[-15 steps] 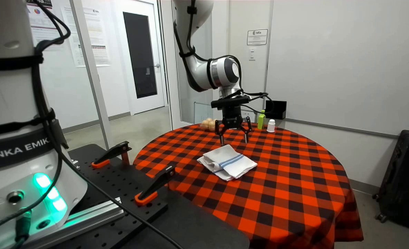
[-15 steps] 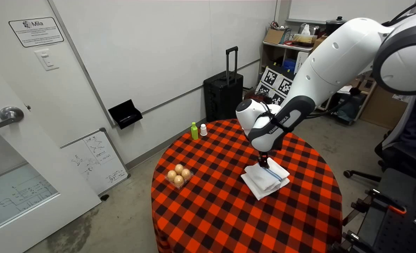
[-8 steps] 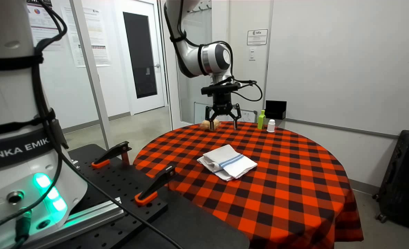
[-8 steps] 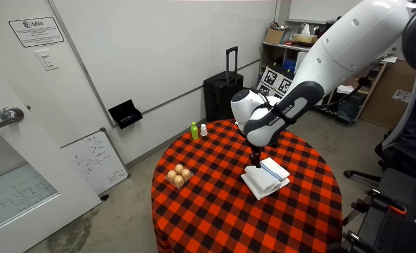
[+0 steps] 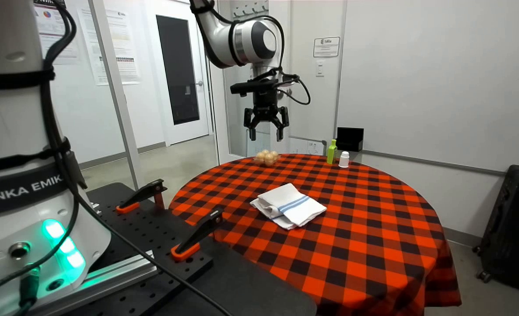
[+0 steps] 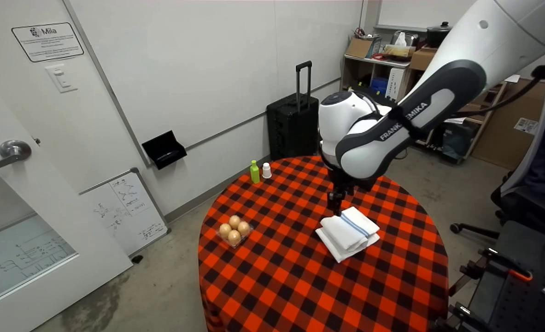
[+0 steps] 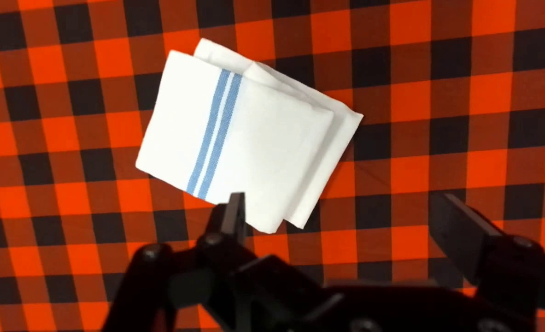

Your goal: Fold the towel on the table

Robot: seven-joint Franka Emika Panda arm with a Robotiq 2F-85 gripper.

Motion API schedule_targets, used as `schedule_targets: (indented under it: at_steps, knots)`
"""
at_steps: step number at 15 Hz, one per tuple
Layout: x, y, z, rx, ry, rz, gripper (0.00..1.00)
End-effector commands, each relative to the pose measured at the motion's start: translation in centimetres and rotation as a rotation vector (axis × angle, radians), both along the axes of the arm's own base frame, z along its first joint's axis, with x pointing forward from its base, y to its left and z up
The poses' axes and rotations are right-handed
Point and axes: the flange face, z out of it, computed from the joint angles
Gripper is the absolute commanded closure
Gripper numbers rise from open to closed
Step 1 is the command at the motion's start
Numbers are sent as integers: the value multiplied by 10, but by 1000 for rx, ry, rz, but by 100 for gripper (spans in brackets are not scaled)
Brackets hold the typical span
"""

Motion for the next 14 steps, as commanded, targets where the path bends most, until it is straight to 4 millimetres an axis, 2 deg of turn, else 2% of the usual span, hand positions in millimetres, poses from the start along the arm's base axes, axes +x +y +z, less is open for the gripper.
schedule_targets:
  at_steps: [1,7,8,11,14]
  knots:
    - [-52,-4,36,-23,-87,-31,0]
    - [-116,-22,85,49,-154,63,0]
    - [-89,-15,67,16,-123,28,0]
    - [-110,-23,83,30,-136,52,0]
    - [-113,-22,84,30,-136,55,0]
